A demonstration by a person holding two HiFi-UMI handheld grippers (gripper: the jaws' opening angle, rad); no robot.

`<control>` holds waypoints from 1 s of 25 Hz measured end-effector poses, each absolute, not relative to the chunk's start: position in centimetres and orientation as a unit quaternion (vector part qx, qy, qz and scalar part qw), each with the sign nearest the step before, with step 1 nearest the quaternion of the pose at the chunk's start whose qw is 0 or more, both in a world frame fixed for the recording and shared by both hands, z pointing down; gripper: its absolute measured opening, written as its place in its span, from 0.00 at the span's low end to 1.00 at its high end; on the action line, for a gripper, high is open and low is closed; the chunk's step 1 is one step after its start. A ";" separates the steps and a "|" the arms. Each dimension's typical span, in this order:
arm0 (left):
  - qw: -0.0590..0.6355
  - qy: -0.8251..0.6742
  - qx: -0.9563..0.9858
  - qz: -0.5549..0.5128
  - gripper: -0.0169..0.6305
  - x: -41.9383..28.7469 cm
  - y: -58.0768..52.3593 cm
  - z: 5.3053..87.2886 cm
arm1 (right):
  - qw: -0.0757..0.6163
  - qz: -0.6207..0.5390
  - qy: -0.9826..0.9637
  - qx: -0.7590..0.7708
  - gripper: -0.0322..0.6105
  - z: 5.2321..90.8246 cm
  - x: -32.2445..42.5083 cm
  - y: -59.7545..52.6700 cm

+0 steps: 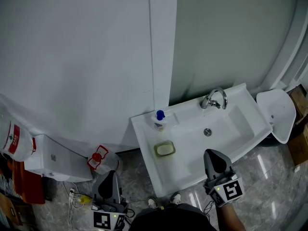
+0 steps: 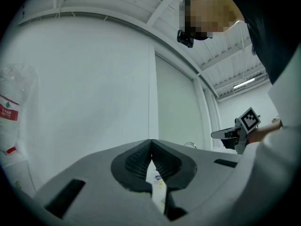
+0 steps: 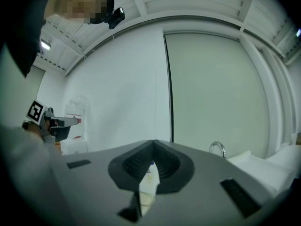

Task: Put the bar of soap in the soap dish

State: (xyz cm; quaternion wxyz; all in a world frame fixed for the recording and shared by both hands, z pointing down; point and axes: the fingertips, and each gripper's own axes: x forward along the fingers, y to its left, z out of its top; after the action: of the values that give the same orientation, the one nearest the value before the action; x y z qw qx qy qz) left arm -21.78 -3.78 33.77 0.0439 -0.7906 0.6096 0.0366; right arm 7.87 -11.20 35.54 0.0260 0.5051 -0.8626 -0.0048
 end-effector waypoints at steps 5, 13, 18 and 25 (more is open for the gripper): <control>0.051 0.606 -0.793 0.036 0.05 -22.0 -3.8 34.1 | 0.020 -0.007 -0.859 0.511 0.07 35.4 7.7 -10.3; 0.058 0.592 -0.803 0.037 0.05 -20.5 -5.2 34.1 | 0.021 -0.008 -0.861 0.507 0.07 35.3 6.6 -8.9; 0.051 0.586 -0.808 0.029 0.05 -19.9 -5.4 34.6 | 0.023 -0.005 -0.864 0.503 0.07 35.1 6.0 -8.0; 0.054 0.576 -0.816 0.021 0.05 -18.9 -5.4 34.7 | 0.026 -0.006 -0.862 0.506 0.07 35.1 6.3 -6.8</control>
State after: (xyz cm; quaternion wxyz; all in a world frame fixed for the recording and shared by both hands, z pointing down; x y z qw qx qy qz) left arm -18.88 -5.37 34.70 0.0543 -0.8155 0.5758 0.0214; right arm 6.34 -6.82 35.14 0.0257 0.5065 -0.8619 -0.0057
